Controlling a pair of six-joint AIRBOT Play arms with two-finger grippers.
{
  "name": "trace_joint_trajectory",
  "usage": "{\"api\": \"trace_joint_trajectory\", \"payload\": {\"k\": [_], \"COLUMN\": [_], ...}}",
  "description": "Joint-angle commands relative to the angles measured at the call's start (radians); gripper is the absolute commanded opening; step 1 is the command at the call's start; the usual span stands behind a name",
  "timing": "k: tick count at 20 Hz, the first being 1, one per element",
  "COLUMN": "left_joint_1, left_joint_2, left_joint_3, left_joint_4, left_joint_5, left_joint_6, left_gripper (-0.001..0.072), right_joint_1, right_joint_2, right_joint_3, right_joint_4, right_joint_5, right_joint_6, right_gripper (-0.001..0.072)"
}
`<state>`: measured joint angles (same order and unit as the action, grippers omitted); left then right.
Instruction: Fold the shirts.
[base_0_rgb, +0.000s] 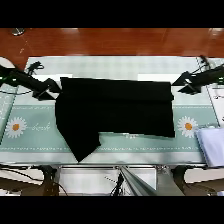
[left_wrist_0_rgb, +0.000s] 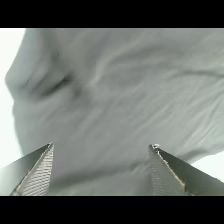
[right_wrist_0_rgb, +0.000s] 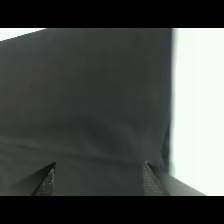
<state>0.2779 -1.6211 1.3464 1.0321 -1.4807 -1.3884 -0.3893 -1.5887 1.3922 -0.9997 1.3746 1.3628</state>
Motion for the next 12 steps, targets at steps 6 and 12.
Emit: {"api": "trace_joint_trajectory", "payload": {"k": [6,12], "left_joint_1": [0.345,0.315], "left_joint_2": [0.386,0.476], "left_joint_3": [-0.690,-0.916], "left_joint_4": [-0.027,-0.239], "left_joint_5": [0.108,0.237], "left_joint_6": [0.104,0.199], "left_gripper": [0.0704,0.0704], "right_joint_1": [-0.185,-0.185], "right_joint_2": [0.527,0.645], "right_joint_3": [-0.627,-0.898], "right_joint_4": [0.011,0.190], "right_joint_5": [-0.185,-0.195], "right_joint_6": [-0.041,-0.124], "right_gripper": [0.0620,0.0620]}}
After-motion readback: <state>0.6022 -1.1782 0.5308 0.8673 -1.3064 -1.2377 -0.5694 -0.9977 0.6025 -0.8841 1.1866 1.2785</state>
